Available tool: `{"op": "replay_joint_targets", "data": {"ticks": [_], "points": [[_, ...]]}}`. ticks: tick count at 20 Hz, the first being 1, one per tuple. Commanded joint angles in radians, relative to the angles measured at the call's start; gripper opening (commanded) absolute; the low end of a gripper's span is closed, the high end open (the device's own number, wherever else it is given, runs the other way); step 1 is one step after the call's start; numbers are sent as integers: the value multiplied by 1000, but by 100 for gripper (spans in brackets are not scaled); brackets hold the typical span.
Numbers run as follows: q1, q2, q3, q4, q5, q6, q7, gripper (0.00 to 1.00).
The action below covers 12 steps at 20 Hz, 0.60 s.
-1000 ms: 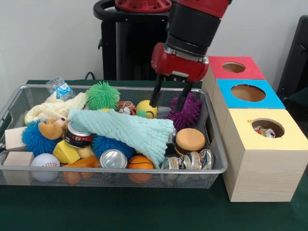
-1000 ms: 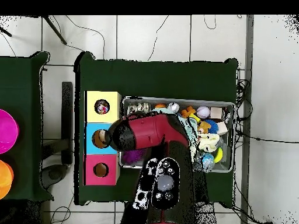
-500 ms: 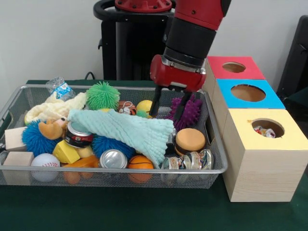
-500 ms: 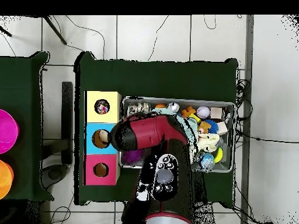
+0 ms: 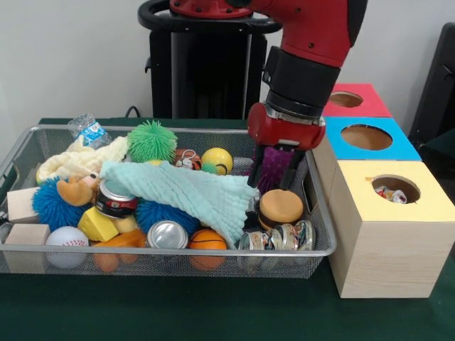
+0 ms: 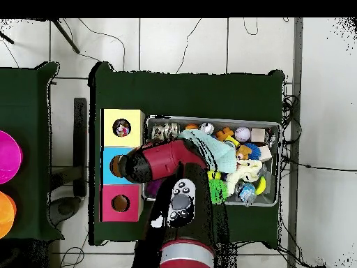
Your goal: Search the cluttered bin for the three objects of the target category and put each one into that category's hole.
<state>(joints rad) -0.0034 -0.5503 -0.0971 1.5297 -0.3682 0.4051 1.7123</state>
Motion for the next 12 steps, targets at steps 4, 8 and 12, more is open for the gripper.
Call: {"op": "replay_joint_targets", "data": {"ticks": [4, 8, 12], "points": [[-226, -3, 292, 133, 19, -2, -67, 100], [-276, -22, 351, 159, -20, 36, -114, 100], [-307, -58, 388, 205, -33, 85, -140, 100]]}}
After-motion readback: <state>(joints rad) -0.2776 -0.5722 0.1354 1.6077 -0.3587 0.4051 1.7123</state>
